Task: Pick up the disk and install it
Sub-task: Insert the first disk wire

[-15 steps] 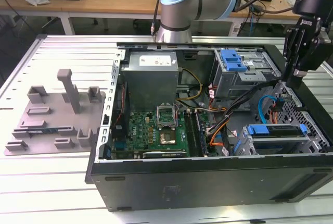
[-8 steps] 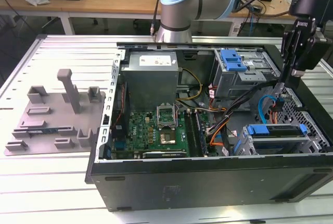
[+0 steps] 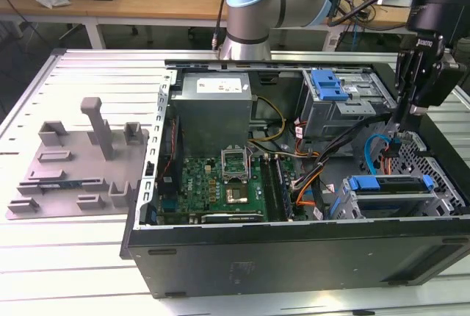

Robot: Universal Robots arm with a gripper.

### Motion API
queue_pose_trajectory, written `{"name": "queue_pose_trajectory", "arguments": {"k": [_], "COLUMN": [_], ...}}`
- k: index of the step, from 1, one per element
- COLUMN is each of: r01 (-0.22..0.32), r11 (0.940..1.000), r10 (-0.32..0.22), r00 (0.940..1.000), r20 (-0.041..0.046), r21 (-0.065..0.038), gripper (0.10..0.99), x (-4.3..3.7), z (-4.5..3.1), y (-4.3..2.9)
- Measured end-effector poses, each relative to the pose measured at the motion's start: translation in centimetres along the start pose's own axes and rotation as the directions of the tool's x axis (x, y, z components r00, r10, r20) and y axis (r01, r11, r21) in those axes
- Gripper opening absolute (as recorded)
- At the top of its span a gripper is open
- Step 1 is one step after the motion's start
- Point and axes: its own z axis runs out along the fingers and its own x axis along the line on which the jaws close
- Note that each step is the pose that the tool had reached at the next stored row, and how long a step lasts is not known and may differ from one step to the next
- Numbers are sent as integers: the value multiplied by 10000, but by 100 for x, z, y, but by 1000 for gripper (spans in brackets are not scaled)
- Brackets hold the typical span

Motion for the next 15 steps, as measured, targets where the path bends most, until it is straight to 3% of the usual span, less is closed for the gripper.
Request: {"name": "queue_pose_trajectory", "arguments": {"k": [4, 10, 11, 15], "r01": [39, 39, 39, 36], "r11": [10000, 10000, 10000, 10000], "r10": [-39, -39, -40, -36], "r00": [10000, 10000, 10000, 9999], "r20": [-22, -29, -30, -119], "r21": [-11, -10, -9, 2], "gripper": [373, 353, 282, 282], "x": [-16, -18, -18, -17], "z": [49, 60, 60, 61], "y": [-5, -6, -6, -2]}}
